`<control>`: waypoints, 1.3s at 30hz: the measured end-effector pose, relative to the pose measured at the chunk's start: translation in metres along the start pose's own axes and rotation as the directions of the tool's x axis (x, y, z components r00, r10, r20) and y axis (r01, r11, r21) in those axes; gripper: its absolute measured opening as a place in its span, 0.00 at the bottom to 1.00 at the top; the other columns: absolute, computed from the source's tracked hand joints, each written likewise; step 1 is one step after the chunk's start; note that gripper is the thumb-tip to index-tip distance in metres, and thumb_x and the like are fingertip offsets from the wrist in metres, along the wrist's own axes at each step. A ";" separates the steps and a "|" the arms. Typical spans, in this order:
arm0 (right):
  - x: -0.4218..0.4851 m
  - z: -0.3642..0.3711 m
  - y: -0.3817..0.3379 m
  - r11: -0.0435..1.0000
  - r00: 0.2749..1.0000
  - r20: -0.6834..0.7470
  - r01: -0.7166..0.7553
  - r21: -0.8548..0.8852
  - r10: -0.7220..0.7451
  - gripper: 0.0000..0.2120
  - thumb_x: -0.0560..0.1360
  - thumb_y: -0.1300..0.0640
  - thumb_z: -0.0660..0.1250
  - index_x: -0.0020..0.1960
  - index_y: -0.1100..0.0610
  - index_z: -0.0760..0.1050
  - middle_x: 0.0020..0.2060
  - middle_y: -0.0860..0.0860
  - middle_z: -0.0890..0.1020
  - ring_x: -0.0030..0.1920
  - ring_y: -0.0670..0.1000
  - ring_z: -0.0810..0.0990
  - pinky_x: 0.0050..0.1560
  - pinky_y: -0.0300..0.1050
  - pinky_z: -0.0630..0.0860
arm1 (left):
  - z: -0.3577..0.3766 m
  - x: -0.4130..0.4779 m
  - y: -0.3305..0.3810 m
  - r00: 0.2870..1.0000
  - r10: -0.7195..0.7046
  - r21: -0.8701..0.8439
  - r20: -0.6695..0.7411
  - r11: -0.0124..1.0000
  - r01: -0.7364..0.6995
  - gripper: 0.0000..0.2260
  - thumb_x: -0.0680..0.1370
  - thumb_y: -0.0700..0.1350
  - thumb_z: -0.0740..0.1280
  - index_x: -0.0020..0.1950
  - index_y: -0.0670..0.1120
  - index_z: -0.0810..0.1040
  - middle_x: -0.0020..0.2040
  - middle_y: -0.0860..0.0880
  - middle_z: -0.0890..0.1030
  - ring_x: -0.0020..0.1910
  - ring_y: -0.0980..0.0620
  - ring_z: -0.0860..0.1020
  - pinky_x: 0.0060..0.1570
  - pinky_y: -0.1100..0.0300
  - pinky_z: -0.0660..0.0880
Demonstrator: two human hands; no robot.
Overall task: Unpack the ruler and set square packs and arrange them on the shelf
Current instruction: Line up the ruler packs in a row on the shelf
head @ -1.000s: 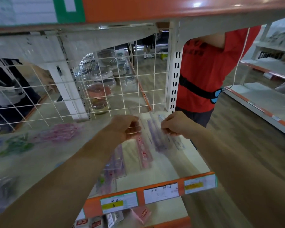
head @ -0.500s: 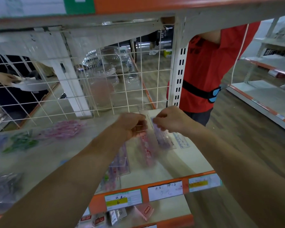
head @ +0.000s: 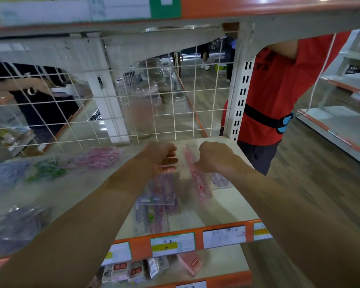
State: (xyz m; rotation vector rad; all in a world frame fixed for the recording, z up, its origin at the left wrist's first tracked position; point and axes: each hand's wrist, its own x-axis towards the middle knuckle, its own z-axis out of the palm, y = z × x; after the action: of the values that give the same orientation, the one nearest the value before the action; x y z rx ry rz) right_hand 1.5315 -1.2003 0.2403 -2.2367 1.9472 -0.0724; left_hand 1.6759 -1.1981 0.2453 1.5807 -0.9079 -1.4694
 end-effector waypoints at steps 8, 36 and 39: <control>-0.005 0.003 -0.013 1.000 0.999 0.033 0.003 -0.028 -0.002 0.14 0.77 0.46 0.63 0.41 0.57 0.68 0.39 0.51 0.74 0.46 0.54 0.76 0.44 0.44 0.67 | -0.041 -0.014 -0.003 0.999 -0.034 -0.016 -0.013 0.999 0.034 0.07 0.79 0.38 0.62 0.41 0.43 0.73 0.36 0.48 0.75 0.34 0.52 0.76 0.33 0.57 0.73; -0.030 0.006 -0.042 0.705 0.958 0.183 0.026 0.709 -0.219 0.05 0.75 0.61 0.68 0.50 0.60 0.80 0.37 0.53 0.81 0.35 0.47 0.79 0.31 0.36 0.73 | -0.093 -0.027 -0.024 0.984 0.079 0.059 -0.157 0.996 -0.071 0.05 0.77 0.38 0.67 0.40 0.43 0.75 0.36 0.47 0.77 0.34 0.52 0.76 0.39 0.57 0.75; -0.036 0.007 -0.038 0.646 0.957 0.184 0.003 0.764 -0.222 0.03 0.75 0.62 0.68 0.47 0.56 0.78 0.39 0.52 0.82 0.36 0.46 0.79 0.35 0.36 0.76 | -0.078 -0.027 -0.024 0.994 0.080 -0.035 -0.071 0.996 -0.083 0.03 0.77 0.39 0.66 0.44 0.43 0.77 0.38 0.47 0.81 0.36 0.51 0.79 0.40 0.57 0.76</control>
State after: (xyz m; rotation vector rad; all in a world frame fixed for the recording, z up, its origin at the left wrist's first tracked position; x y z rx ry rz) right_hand 1.5644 -1.1596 0.2426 -1.6669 1.2664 -0.4904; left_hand 1.7512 -1.1577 0.2382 1.5396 -0.8893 -1.3594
